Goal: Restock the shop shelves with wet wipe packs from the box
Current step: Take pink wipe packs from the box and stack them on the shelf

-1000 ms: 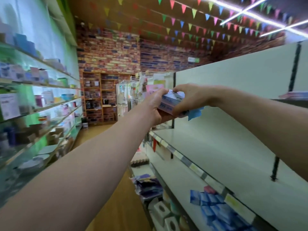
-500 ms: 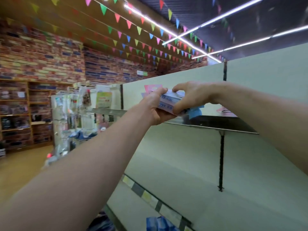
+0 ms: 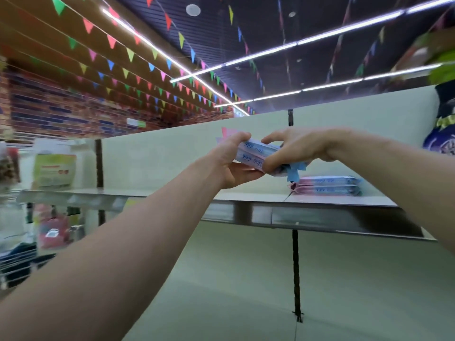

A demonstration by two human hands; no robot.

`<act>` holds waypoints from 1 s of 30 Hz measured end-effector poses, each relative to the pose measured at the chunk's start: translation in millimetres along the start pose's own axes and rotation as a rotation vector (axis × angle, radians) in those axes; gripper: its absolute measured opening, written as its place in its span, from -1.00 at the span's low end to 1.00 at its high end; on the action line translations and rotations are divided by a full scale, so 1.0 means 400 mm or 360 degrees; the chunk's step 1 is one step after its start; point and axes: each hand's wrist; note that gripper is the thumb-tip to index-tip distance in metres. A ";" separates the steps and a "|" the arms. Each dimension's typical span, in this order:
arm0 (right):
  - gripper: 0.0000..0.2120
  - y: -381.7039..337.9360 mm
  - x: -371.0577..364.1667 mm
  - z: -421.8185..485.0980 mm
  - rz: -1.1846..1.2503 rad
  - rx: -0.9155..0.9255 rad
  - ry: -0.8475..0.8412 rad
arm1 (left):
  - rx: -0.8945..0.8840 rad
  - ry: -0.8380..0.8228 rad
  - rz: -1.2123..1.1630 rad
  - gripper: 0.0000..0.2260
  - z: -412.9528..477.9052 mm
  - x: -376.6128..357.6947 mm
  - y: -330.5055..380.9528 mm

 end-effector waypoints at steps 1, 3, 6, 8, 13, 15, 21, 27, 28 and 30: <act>-0.37 0.010 0.002 0.010 0.0010 -0.0035 0.0004 | 0.0003 -0.0055 0.0008 -0.78 0.020 0.001 -0.002; -0.41 0.035 0.006 0.029 0.0032 -0.0104 0.0003 | 0.0027 -0.0183 -0.0005 -0.79 0.059 0.001 -0.009; -0.52 0.070 0.018 0.056 0.0037 -0.0201 -0.0011 | 0.0072 -0.0346 -0.0072 -0.79 0.114 -0.006 -0.020; -0.59 0.093 0.027 0.075 0.0033 -0.0254 -0.0018 | 0.0081 -0.0408 -0.0031 -0.78 0.149 -0.022 -0.023; -0.57 0.156 0.066 0.122 0.0072 -0.0337 -0.0010 | 0.0100 -0.0391 0.0171 -0.92 0.230 -0.091 -0.024; -0.54 0.185 0.082 0.133 0.0083 -0.0390 0.0026 | 0.0109 -0.0406 0.0220 -0.95 0.260 -0.120 -0.025; -0.50 0.262 0.104 0.155 0.0062 -0.0445 0.0035 | 0.0198 -0.0454 0.0284 -0.95 0.327 -0.175 -0.032; -0.49 0.311 0.106 0.181 0.0039 -0.0436 -0.0010 | 0.0243 -0.0375 0.0459 -0.92 0.386 -0.182 -0.026; -0.50 0.315 0.106 0.183 0.0046 -0.0431 -0.0018 | 0.0242 -0.0379 0.0476 -0.92 0.387 -0.181 -0.026; -0.53 0.320 0.109 0.183 0.0068 -0.0419 -0.0022 | 0.0226 -0.0412 0.0470 -0.91 0.388 -0.177 -0.025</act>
Point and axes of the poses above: each hand's wrist, its own z-axis towards the middle knuckle, its own x-axis out of the back of the hand, y = z × x, and after that the axes turned 3 degrees about -y, right-handed
